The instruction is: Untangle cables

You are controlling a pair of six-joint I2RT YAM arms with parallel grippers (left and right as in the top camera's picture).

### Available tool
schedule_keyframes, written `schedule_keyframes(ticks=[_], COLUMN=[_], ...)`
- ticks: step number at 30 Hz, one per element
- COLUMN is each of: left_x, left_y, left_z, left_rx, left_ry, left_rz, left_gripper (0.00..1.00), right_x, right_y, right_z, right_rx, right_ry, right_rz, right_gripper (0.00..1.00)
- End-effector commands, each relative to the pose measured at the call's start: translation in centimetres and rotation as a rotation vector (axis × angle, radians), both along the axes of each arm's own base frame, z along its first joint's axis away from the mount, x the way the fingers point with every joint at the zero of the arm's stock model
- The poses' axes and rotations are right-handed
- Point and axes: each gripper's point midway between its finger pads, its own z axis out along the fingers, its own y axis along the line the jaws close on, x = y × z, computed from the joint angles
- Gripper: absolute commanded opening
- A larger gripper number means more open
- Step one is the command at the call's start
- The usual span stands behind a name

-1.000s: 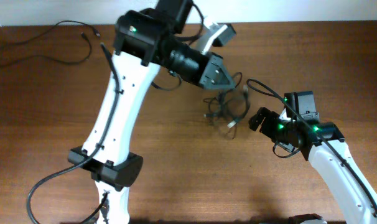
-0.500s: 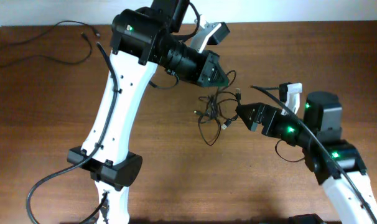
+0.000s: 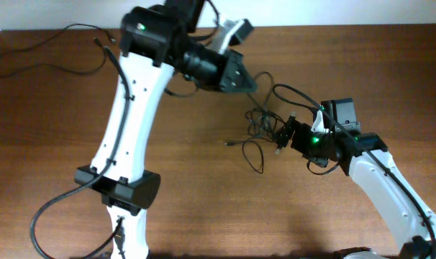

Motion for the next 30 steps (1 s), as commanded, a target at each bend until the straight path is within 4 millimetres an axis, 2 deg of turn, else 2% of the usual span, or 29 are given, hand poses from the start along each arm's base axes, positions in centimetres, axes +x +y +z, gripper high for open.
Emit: schedule_keyframes(ticks=[1,3,5,9,11,12,13,15,16,18,20,21,22,24,26,27,28,29,30], left_x=[3.4,5.8,8.0,9.0,9.1,9.1,9.0,8.0,6.5,4.0,1.4,0.7,0.7,2.5,0.8,1.5,4.8,5.2,4.1], left_y=[5.4,9.5,15.2,20.6,22.3,22.5,22.3,17.5,11.1,5.3,2.1,1.4,1.1,2.2,1.0,1.3,4.5,5.9,5.3], left_z=[-0.6,-3.2,-5.2,-5.6,-5.8,-6.0,-6.4,-7.8,-7.2,-4.2,-0.4,1.1,1.7,-0.5,3.7,4.2,1.3,0.9,2.3], left_rx=[0.111,0.356,0.690,0.996,1.083,1.100,1.093,0.867,0.580,0.237,-0.062,-0.163,-0.199,-0.026,-0.217,-0.181,0.117,0.198,0.152], left_ry=[-0.052,-0.078,-0.127,-0.196,-0.214,-0.209,-0.190,-0.052,-0.025,-0.071,-0.065,-0.068,-0.080,-0.020,-0.121,-0.201,-0.199,-0.198,-0.220], left_rz=[0.178,0.360,0.622,0.885,0.933,0.936,0.944,0.800,0.471,0.142,-0.034,-0.083,-0.095,0.054,-0.068,-0.045,0.221,0.303,0.273], left_gripper=[0.00,0.00,0.00,0.00,0.00,0.00,0.00,0.00,0.00,0.00,0.00,0.00,0.00,0.00,0.00,0.00,0.00,0.00,0.00], right_x=[-0.6,-0.4,-0.4,-0.4,-0.4,-0.4,-0.4,-0.2,0.2,0.3,0.3,0.3,0.4,0.5,0.5,0.5,0.5,0.5,0.5], right_y=[-3.0,-3.0,-3.0,-3.1,-3.4,-3.5,-3.5,-2.8,-2.0,-1.9,-1.9,-1.9,-2.0,-2.0,-2.0,-2.0,-2.1,-2.1,-2.1], right_z=[-2.8,-2.7,-2.7,-2.8,-2.8,-2.9,-2.9,-2.6,-2.2,-2.2,-2.2,-2.2,-2.2,-2.1,-2.1,-2.1,-2.1,-2.1,-2.1], right_rx=[-0.135,-0.127,-0.125,-0.134,-0.148,-0.155,-0.156,-0.123,-0.090,-0.088,-0.088,-0.088,-0.091,-0.090,-0.090,-0.090,-0.097,-0.096,-0.096], right_ry=[0.086,0.085,0.085,0.086,0.083,0.084,0.085,0.068,0.039,0.036,0.036,0.036,0.033,0.028,0.029,0.028,0.026,0.026,0.025], right_rz=[-0.122,-0.138,-0.142,-0.145,-0.152,-0.155,-0.155,-0.114,-0.070,-0.069,-0.070,-0.070,-0.071,-0.072,-0.072,-0.072,-0.075,-0.076,-0.076], right_gripper=[0.97,0.97,0.97,0.97,0.97,0.97,0.98,0.98,0.98,0.98,0.98,0.98,0.98,0.98,0.98,0.98,0.98,0.98,0.98])
